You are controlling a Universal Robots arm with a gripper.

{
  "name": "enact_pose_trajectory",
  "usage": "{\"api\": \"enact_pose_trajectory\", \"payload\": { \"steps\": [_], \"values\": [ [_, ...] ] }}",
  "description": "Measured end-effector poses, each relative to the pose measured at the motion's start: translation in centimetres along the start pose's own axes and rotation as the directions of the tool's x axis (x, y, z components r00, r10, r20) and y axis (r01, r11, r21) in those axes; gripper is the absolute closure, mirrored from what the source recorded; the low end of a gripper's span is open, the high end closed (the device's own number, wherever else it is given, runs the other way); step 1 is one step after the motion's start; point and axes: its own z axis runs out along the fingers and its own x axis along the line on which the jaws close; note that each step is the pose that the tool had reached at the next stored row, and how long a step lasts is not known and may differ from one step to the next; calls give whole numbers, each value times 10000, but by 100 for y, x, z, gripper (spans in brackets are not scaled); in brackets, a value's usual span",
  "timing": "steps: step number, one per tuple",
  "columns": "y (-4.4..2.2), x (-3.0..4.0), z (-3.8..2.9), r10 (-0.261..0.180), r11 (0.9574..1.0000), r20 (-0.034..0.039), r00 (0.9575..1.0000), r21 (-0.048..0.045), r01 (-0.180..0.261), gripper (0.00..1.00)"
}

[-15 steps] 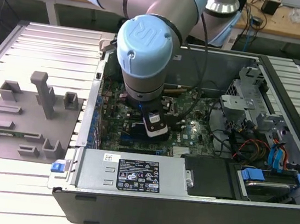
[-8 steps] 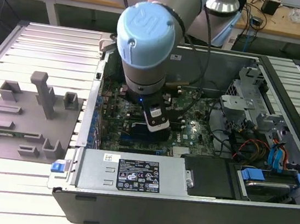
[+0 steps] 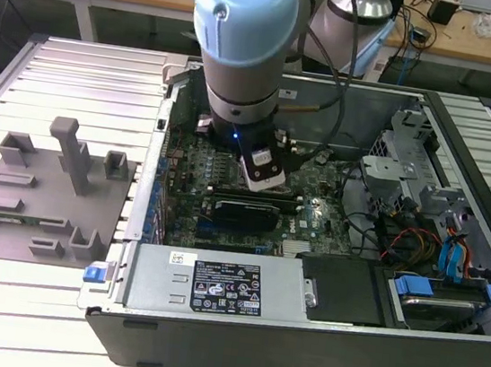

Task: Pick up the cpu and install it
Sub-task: 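Install the second cpu locking lever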

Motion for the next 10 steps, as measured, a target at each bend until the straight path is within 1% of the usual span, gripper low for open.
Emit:
{"api": "enact_pose_trajectory", "payload": {
  "steps": [1, 2, 3, 5, 6, 7, 8, 9, 10],
  "values": [
    [0, -1, 0, -1, 9998, 18, 10000, 175, 0, 89],
    [1, -2, 1, -1, 9988, 56, 10000, 493, -2, 89],
    [1, -3, 1, -5, 9977, 83, 10000, 683, -1, 89],
    [2, -4, -1, -23, 9941, 120, 9999, 1087, 10, 89],
    [10, -5, -14, -37, 9925, 134, 9999, 1220, 21, 89],
    [28, -7, -57, -49, 9911, 147, 9999, 1328, 29, 89],
    [42, -11, -88, -58, 9904, 155, 9999, 1385, 36, 89],
    [64, -20, -140, -62, 9898, 161, 9999, 1423, 39, 89],
    [80, -38, -169, -52, 9895, 169, 9998, 1446, 27, 89]
  ]
}}
